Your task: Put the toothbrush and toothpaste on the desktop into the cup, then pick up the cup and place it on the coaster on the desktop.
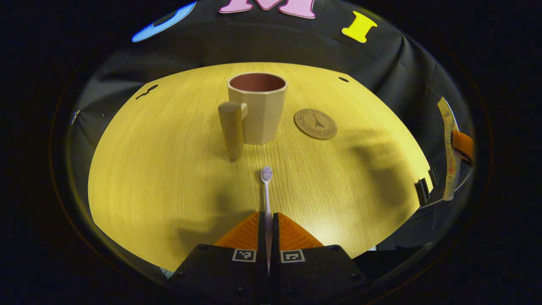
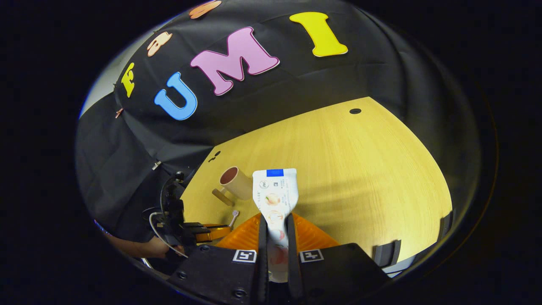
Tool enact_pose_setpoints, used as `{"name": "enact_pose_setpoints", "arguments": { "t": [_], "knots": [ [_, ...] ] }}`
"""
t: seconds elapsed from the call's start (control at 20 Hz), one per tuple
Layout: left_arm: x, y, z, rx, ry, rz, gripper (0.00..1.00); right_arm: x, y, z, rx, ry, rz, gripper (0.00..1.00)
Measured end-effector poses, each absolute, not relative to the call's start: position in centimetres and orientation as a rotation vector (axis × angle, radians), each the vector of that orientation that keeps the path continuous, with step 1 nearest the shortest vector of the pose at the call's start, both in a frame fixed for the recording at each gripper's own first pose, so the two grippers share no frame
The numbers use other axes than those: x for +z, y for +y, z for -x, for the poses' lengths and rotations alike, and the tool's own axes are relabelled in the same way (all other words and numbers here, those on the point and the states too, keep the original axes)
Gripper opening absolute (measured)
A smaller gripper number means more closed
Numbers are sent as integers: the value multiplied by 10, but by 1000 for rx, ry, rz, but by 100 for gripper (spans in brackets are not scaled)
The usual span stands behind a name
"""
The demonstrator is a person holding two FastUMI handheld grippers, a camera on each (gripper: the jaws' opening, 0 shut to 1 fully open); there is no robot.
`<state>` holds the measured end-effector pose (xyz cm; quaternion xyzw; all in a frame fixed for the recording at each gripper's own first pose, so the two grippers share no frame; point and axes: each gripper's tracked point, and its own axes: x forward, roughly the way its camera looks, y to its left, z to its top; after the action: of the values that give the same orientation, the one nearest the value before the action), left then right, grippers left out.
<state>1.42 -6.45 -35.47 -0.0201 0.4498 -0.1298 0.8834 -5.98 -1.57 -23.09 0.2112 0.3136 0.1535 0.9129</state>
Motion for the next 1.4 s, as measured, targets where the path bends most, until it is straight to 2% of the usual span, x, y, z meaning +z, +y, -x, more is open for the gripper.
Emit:
{"name": "enact_pose_setpoints", "arguments": {
  "t": [0.5,0.8,1.15,1.4],
  "knots": [
    [-215,-28,-12,-370,645,214,7,-233,-10,50,438,440,-503,22],
    [-159,3,-2,-395,516,247,7,-257,14,32,479,349,-495,22],
    [-153,34,15,-367,501,270,6,-294,58,-37,458,314,-477,22],
    [-158,55,21,-333,490,279,6,-335,63,-52,432,332,-392,22]
  ]
}}
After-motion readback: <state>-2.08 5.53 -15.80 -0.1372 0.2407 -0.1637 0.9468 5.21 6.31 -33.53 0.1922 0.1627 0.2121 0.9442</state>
